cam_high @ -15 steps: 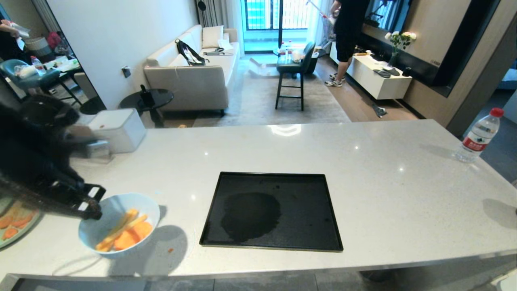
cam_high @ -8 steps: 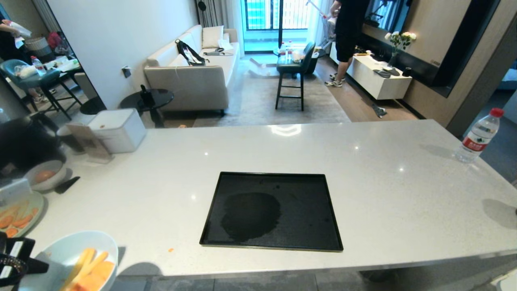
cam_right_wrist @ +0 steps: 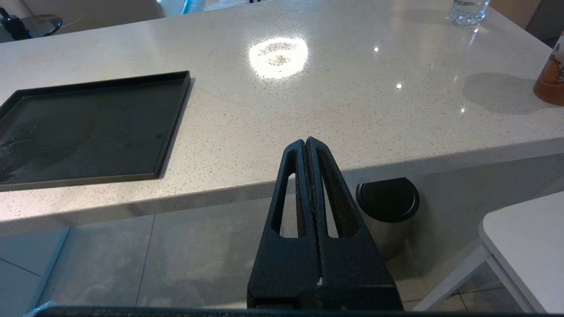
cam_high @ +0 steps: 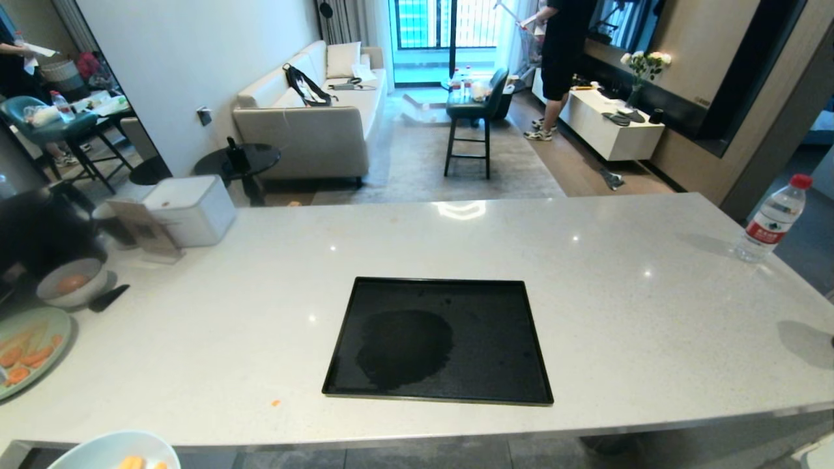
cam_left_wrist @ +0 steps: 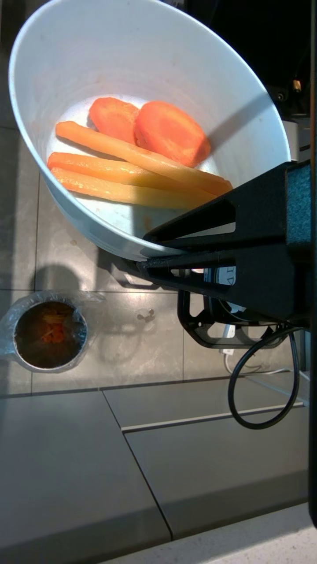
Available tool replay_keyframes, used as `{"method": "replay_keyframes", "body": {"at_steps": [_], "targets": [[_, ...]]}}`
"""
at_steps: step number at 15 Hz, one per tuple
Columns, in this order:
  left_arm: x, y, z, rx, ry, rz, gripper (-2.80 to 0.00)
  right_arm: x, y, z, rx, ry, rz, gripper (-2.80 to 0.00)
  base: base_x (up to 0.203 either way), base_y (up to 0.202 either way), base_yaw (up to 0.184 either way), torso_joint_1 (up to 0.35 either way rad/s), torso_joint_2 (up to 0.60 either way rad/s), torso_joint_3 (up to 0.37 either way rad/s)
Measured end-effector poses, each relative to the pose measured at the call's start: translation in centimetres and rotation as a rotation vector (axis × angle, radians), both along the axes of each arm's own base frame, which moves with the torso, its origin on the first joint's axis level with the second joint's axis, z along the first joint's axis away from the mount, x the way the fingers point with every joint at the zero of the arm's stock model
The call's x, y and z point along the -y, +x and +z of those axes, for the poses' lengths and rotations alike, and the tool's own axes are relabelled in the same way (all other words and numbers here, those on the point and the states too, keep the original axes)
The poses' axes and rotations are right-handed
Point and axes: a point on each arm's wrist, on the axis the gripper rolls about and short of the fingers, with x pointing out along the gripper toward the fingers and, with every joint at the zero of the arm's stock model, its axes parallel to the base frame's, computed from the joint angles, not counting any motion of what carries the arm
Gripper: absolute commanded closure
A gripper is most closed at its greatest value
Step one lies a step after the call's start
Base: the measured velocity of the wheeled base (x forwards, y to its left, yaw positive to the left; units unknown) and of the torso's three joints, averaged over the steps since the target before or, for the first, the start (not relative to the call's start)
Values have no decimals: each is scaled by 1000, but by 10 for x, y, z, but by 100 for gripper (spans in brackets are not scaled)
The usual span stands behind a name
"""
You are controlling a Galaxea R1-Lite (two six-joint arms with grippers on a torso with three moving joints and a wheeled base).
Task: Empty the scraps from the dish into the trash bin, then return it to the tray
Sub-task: Move the bowl over the trash can
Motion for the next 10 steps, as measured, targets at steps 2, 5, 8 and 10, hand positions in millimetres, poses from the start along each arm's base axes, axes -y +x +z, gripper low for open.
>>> {"method": "replay_keyframes", "body": {"at_steps": [2,5,8,10], "targets": [[2,-7,-2,11,17,8,0,0,0,0,0,0,0,0,0,0,0,0,0,0],[2,-10,0,29,33,15,0,0,0,0,-1,0,0,0,0,0,0,0,0,0],[3,-11,0,33,38,16,0,0,0,0,-1,1,0,0,0,0,0,0,0,0],[4,-12,1,37,42,7,0,0,0,0,-1,0,0,0,0,0,0,0,0,0]]}}
